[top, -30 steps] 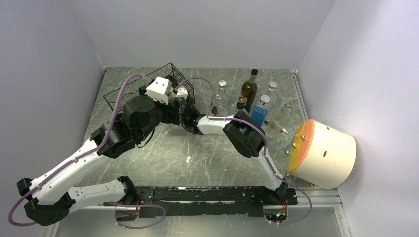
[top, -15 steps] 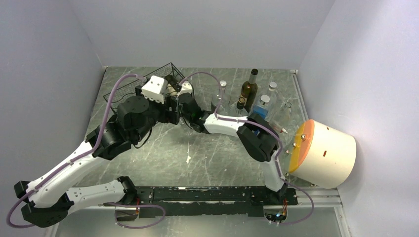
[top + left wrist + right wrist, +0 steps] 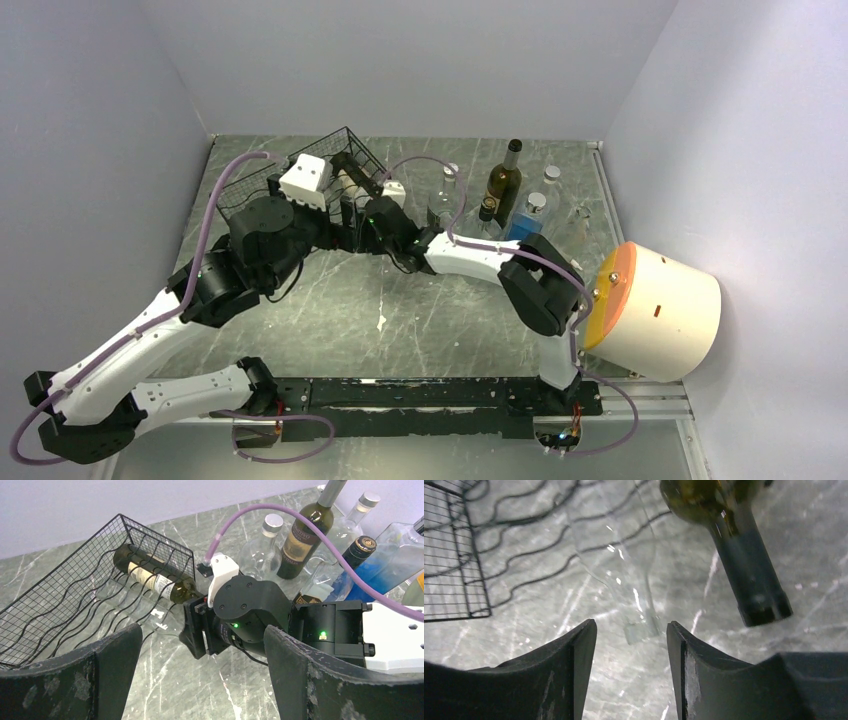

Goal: Put the wine bottle on the wine rack

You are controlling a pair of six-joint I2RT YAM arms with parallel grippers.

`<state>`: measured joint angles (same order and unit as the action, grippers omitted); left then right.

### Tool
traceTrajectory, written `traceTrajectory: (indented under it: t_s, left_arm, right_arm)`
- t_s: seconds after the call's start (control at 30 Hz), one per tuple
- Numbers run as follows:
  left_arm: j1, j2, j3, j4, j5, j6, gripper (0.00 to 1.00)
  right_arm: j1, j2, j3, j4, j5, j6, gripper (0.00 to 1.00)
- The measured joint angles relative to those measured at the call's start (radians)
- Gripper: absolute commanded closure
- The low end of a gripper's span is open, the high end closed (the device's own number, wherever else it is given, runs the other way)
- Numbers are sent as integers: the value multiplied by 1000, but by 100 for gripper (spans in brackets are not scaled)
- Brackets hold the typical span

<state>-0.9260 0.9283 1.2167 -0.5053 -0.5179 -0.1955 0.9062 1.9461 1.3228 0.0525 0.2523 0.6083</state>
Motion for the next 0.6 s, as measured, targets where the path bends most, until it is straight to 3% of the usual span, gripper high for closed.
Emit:
traceTrajectory:
  t_s: [0.43,0.6]
  left_arm:
    - [0,2,-3,-1,-3,0,5]
    - [0,2,-3,-1,-6,0,5]
  right_arm:
    - [0,62,26,-100,0,42,68]
    - [-4,94,54,-105,-22,52,72]
